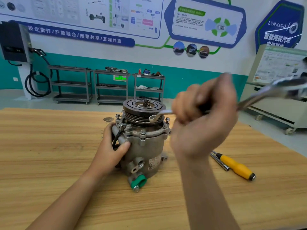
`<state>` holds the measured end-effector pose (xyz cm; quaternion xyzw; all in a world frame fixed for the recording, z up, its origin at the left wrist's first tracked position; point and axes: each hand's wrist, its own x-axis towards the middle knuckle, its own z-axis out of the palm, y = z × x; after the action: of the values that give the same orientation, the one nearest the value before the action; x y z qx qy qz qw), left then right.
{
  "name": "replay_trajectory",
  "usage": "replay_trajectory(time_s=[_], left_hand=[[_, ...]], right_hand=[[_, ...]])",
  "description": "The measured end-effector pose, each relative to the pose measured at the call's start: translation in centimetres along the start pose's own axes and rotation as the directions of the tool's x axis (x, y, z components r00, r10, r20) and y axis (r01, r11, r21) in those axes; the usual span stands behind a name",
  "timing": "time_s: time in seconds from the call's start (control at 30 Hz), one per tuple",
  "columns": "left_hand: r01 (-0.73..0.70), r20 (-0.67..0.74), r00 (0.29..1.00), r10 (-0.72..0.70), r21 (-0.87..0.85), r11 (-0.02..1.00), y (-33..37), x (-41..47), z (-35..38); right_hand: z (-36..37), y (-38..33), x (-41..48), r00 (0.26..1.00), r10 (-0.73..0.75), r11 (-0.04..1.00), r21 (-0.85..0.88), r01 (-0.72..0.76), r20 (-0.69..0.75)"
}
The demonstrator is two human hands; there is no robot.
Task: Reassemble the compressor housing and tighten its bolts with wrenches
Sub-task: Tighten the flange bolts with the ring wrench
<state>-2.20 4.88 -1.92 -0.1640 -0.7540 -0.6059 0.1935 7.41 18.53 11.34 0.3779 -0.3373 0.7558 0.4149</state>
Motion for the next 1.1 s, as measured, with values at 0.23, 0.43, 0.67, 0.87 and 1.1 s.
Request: replay_trajectory(time_s=[0.23,0.43,0.67,0.87,1.1], left_hand=[[-0.011,0.007,1.000,0.010,0.026,1.000,-0.4,0.2,-0.1],[-0.032,0.014,0.999,0.031,0.044,0.999,-0.9,0.2,-0.3],[-0.055,0.000,0.999,0.055,0.055,0.997,-1.0,0.2,-0.1],[-0.050,0.000,0.999,0.050,0.064,0.997,-0.9,0.2,-0.1],[-0.023,0.012,1.000,0.023,0.018,1.000,-0.1,0.1,0.0]], right_hand=[[-7.5,1.7,6.4,0.738,0.581,0.813,0.288,-0.506,-0.344],[-11.3,4.6,7.2,0.662,0.684,0.722,0.409,-0.558,-0.306],[-13.6,7.6,7.0,0.554,0.816,0.540,0.565,-0.624,-0.167],[-15.0,7.1,4.9,0.544,0.805,0.535,0.685,-0.495,-0.236],[-11.7,1.0,0.3,0.773,0.472,0.881,0.251,-0.400,-0.424]])
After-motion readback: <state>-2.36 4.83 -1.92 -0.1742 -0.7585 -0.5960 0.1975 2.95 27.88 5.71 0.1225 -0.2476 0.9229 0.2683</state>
